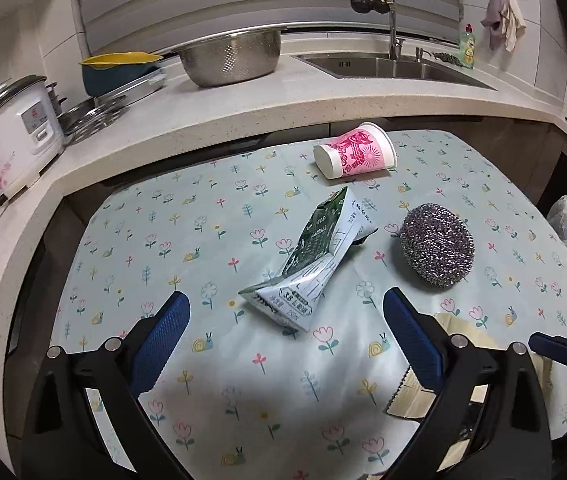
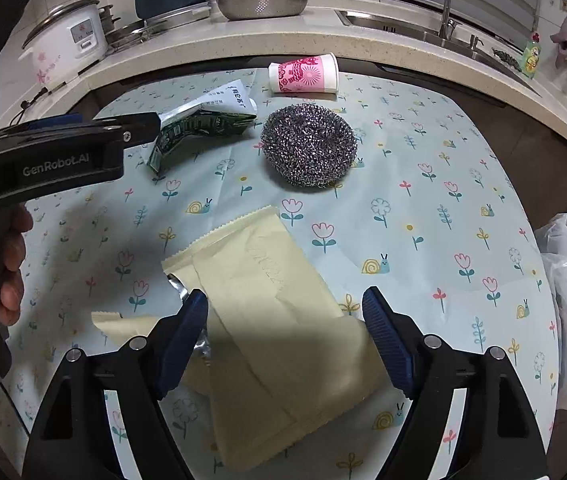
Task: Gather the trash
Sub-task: 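Grasp the beige paper bags with the right gripper while the left grasps the milk carton and green wrapper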
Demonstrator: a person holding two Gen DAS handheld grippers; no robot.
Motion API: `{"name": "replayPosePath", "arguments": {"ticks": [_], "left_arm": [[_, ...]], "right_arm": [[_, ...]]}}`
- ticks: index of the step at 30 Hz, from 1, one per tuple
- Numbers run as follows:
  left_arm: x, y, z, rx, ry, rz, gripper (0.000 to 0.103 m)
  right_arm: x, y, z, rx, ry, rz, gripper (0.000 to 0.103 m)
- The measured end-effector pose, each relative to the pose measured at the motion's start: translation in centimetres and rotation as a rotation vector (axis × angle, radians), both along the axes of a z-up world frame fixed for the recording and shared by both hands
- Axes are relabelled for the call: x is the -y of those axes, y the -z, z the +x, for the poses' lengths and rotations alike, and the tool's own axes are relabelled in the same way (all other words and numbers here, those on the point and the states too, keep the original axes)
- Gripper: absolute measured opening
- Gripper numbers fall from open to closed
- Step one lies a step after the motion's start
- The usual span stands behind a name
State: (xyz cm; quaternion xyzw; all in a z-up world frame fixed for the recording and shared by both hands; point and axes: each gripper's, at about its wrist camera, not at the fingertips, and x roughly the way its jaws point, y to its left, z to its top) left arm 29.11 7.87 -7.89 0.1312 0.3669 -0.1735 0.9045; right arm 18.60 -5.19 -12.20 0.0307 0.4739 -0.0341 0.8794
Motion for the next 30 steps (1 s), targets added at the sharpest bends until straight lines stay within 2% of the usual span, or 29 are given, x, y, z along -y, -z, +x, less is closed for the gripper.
{"name": "replayPosePath", "arguments": {"ticks": [4, 6, 8, 10, 11, 12, 13, 15, 19, 23, 30], "left_arm": [[0.9, 1.3, 2.1, -0.021, -0.004, 0.019, 0.093], [0.9, 1.8, 2.9, -0.046, -0.015, 0.005, 0.093], [0.7, 2.1, 3.4, -0.073, -0.024, -0.027, 0.09], [0.5, 2.4, 3.6, -0.106, -0.025, -0.068, 0.081], [0.4, 2.5, 3.8, -0.127, -0.023, -0.083, 0.073], [0.3, 2.6, 3.8, -0.136, -0.032, -0.089, 0.068], [0.2, 2.5, 3.6, -0.125, -0.041, -0.093, 0.065], [0.0, 2.4, 3.2, -0.133, -0.046, -0.103, 0.053], [-0.7, 1.7, 2.3, -0.135, -0.087, -0.129, 0.047], [-1.0, 0.8, 0.8, -0.141, -0.104, -0.148, 0.039], [-0.8, -0.8, -3.1, -0.161, -0.113, -0.183, 0.036]], "right_arm": [[0.6, 0.5, 0.6, -0.003, 0.014, 0.016, 0.076], [0.8, 0.4, 0.8, -0.002, 0.019, 0.025, 0.076], [1.0, 0.3, 1.0, 0.001, 0.022, 0.032, 0.072], [1.2, 0.3, 1.1, 0.0, 0.021, 0.045, 0.058], [1.3, 0.2, 1.1, 0.004, 0.023, 0.05, 0.056], [1.3, 0.0, 1.0, 0.009, 0.023, 0.055, 0.05], [1.2, -0.2, 0.9, 0.015, 0.023, 0.053, 0.047], [1.1, -0.5, 0.7, 0.026, 0.022, 0.054, 0.041], [1.4, -1.4, 0.1, 0.044, 0.026, 0.077, 0.032], [1.9, -2.5, -0.7, 0.07, 0.045, 0.089, 0.031], [3.8, -5.1, -2.5, 0.136, 0.095, 0.107, 0.028]]}}
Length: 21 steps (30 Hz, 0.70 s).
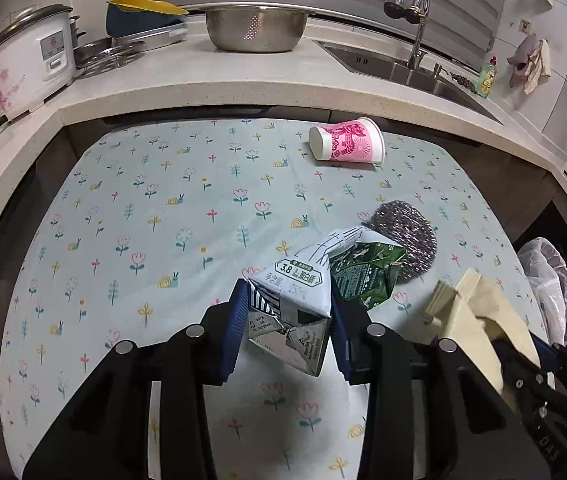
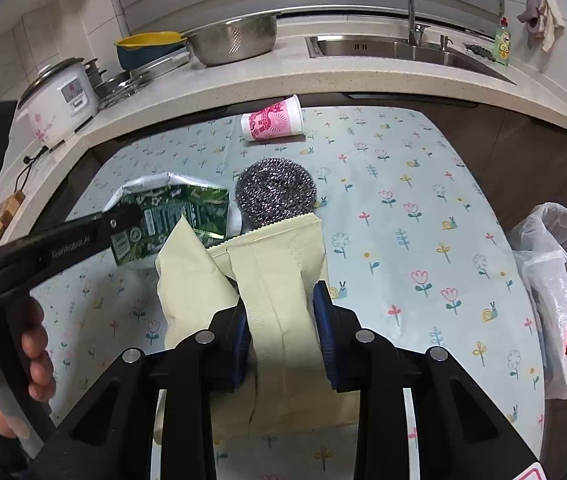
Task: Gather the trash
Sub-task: 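Grasp the beige paper bags with the right gripper while the left grasps the milk carton and green wrapper, then carry the paper bags and carton over the bin with both grippers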
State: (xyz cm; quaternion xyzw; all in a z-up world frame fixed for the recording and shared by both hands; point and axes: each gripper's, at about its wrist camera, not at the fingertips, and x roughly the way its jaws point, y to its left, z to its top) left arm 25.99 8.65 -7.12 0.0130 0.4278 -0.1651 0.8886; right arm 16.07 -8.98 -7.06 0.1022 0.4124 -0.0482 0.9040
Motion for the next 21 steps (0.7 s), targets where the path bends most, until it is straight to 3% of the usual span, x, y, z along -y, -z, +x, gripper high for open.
{"name": "replayPosePath", "arguments": {"ticks": [10, 21], "left_arm": [[2.7, -1.2, -5.2, -0.012, 0.043, 0.002, 0.036], [8.7, -3.8, -9.2, 0.03, 0.147, 0.008, 0.036]], "right_arm": [[2.9, -2.6, -3.2, 0.068, 0.063, 0.019, 0.029], [8.0, -4.1, -7.7, 0.117, 0.159, 0.038, 0.029]]}}
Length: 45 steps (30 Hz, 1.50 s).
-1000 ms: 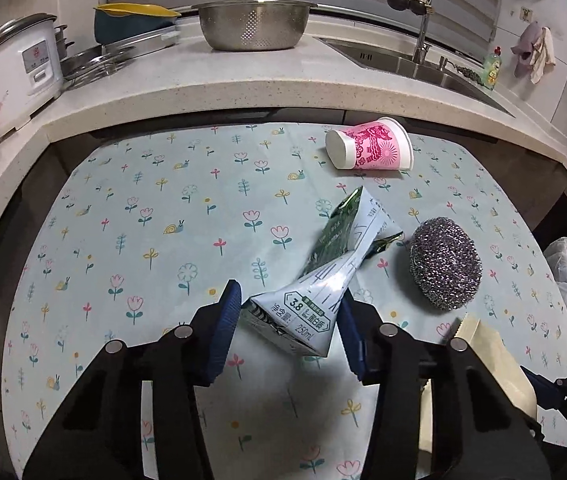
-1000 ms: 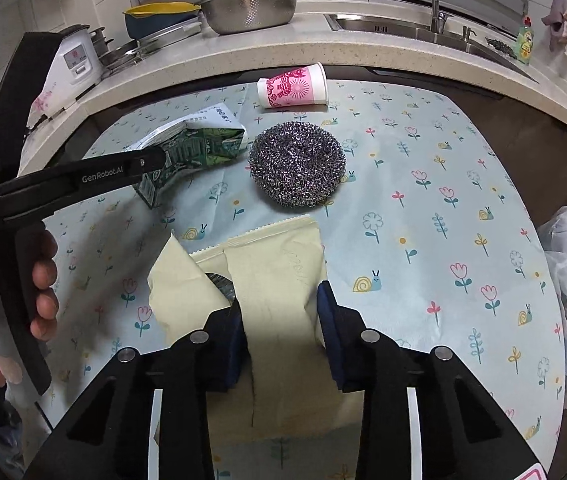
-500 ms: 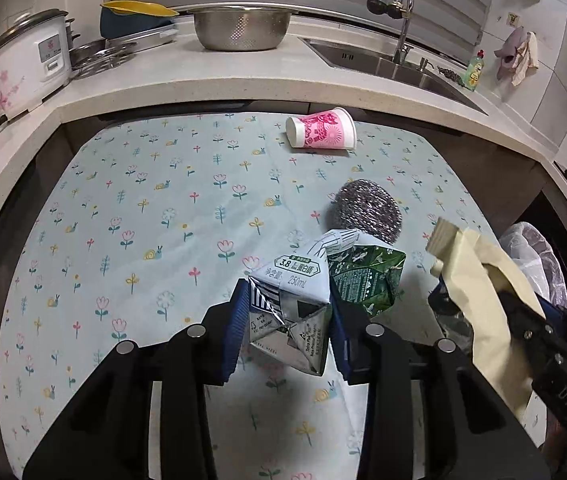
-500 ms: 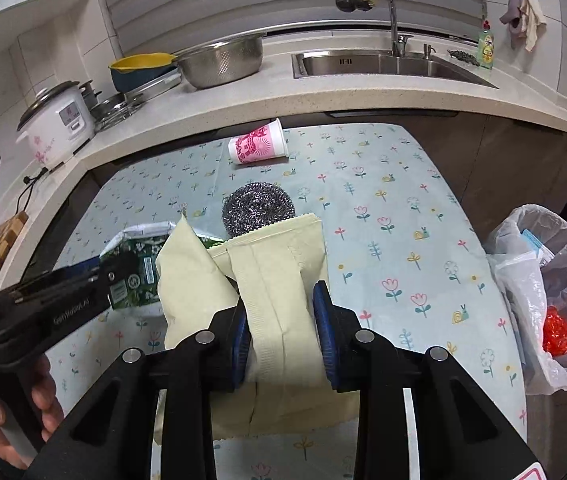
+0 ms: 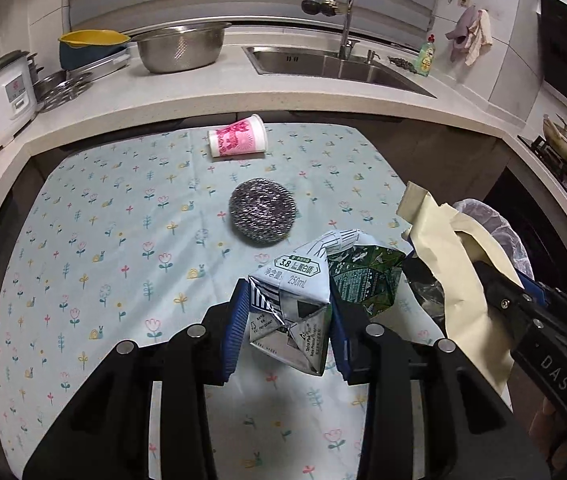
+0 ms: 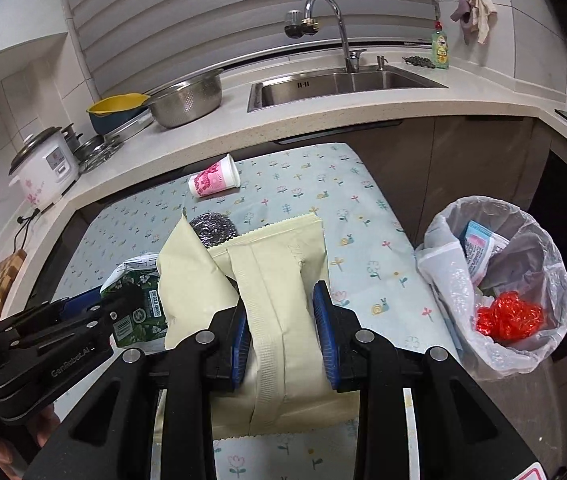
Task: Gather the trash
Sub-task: 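Carry the paper bags and carton over the bin with both grippers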
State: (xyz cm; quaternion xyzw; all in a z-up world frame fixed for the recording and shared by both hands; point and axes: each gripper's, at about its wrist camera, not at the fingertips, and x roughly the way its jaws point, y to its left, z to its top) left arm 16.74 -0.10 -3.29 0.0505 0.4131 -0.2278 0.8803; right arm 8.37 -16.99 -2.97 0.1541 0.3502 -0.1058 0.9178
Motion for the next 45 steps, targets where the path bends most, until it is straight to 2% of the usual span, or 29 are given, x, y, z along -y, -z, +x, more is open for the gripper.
{"name": "replayPosePath", "arguments": {"ticks": [11, 24, 36, 45], "left_arm": [[9.1, -1.2, -2.9, 0.017, 0.131, -0.002, 0.036], [20.0, -0.7, -5.2, 0.008, 0.281, 0.002, 0.036], [25.7, 1.0, -5.7, -0.015, 0.337, 0.04, 0.036], [27.8, 2.2, -5.0, -0.042, 0.354, 0.043, 0.036]], "right_arm": [[8.3, -0.6, -4.4, 0.034, 0.144, 0.008, 0.029], [17.7, 0.8, -8.7, 0.035, 0.312, 0.038, 0.029], [22.4, 2.4, -10.8, 0.018, 0.394, 0.063, 0.029], [24.2, 3.5, -10.7, 0.005, 0.42, 0.078, 0.029]]}}
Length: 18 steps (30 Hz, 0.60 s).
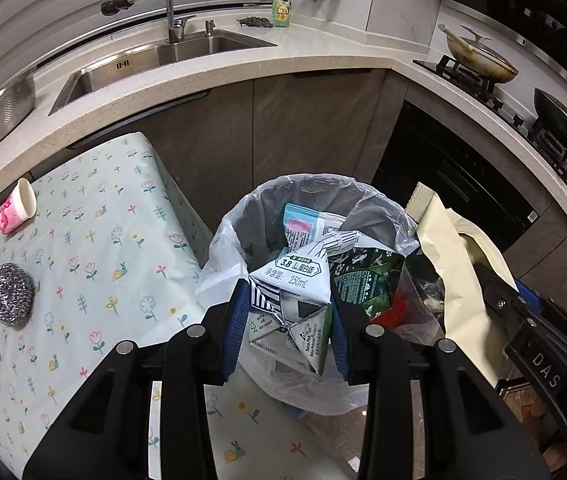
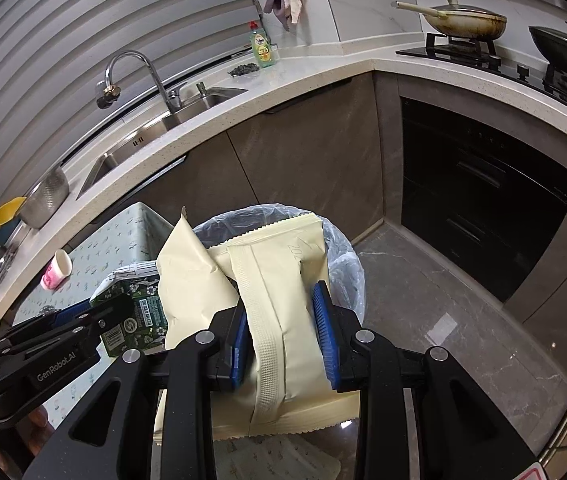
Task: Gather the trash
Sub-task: 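Carry the paper bags and carton over the bin with both grippers, then open both grippers to drop the paper bags and carton into the bin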
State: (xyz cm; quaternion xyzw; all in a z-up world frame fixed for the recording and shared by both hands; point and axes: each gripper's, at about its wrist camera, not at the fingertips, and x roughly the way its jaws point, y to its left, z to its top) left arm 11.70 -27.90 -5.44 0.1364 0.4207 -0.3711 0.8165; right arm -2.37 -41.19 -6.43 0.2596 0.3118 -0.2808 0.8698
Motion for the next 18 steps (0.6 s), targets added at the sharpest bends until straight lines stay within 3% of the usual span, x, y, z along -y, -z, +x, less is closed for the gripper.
{"name": "replayPosePath", "arguments": {"ticks": [7, 9, 10, 15, 18], "left_arm": [[-0.2, 0.1, 1.0, -0.007, -0.021, -0.038, 0.041], [-0.6, -0.1, 1.3, 0.008, -0.049, -0.049, 0.061], [-0.9, -0.3, 1.4, 0.022, -0.064, -0.06, 0.066], [-2.0, -1.3, 2.2, 0.057, -0.096, -0.074, 0.075], [-3.0, -1.6, 3.0, 0.054, -0.123, -0.081, 0.079]], "right_arm": [[0.4, 0.6, 1.1, -0.009, -0.008, 0.007, 0.032], [0.3, 0.7, 1.5, -0.007, -0.01, 0.005, 0.037], [0.2, 0.7, 1.8, -0.005, -0.014, 0.004, 0.041], [-0.3, 0.6, 3.1, -0.007, -0.034, -0.003, 0.045], [-0.7, 0.3, 3.2, 0.003, -0.031, -0.012, 0.055]]}}
